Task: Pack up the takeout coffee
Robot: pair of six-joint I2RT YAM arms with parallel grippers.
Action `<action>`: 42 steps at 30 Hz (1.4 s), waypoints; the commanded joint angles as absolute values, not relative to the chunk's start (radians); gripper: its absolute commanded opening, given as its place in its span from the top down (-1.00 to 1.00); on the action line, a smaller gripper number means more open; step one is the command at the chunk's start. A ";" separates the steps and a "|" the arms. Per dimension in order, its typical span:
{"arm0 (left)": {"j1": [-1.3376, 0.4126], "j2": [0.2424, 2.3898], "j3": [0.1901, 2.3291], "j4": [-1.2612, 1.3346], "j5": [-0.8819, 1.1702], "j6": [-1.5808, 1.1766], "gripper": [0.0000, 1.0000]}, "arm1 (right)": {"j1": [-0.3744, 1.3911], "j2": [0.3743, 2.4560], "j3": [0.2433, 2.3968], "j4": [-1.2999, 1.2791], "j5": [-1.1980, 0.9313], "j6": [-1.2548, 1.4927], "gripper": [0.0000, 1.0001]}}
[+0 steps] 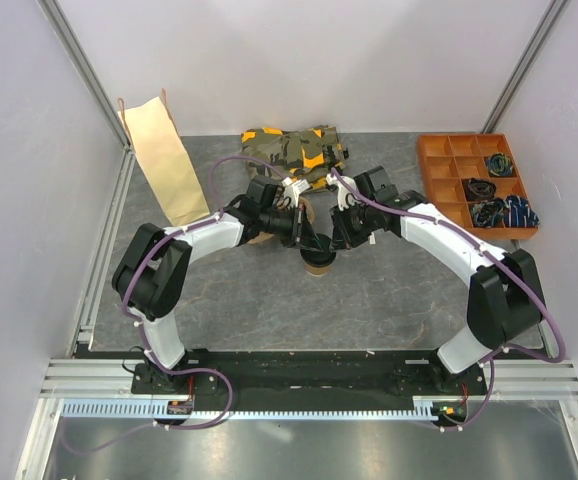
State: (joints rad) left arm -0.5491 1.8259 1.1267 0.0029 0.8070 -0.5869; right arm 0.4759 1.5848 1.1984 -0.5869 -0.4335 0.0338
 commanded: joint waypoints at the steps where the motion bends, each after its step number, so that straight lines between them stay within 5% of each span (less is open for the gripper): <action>1: -0.549 1.800 1.137 -0.040 0.799 -0.567 0.93 | 0.445 1.562 1.272 -0.611 -0.498 0.048 0.64; 9: -0.549 1.678 1.167 -0.014 0.861 -0.617 0.48 | 0.425 1.580 1.278 -0.566 -0.548 0.101 0.55; 13: -0.542 1.634 1.164 -0.040 0.867 -0.611 0.41 | 0.426 1.597 1.307 -0.549 -0.586 0.112 0.50; 19: -0.532 1.520 1.166 -0.221 0.704 -0.404 0.42 | 0.452 1.644 1.342 -0.563 -0.546 0.086 0.49; 28: -0.558 1.316 0.936 -0.104 0.545 -0.191 0.57 | 0.453 1.700 1.261 -0.436 -0.670 0.166 0.57; 42: -0.670 1.403 1.014 -0.140 0.305 0.178 0.82 | 0.448 1.761 1.200 -0.431 -0.693 0.179 0.60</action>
State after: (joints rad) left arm -0.6701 1.3579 0.9535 -0.1596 0.3824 0.0521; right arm 0.4484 1.7248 1.2327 -0.4282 -0.7002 0.1852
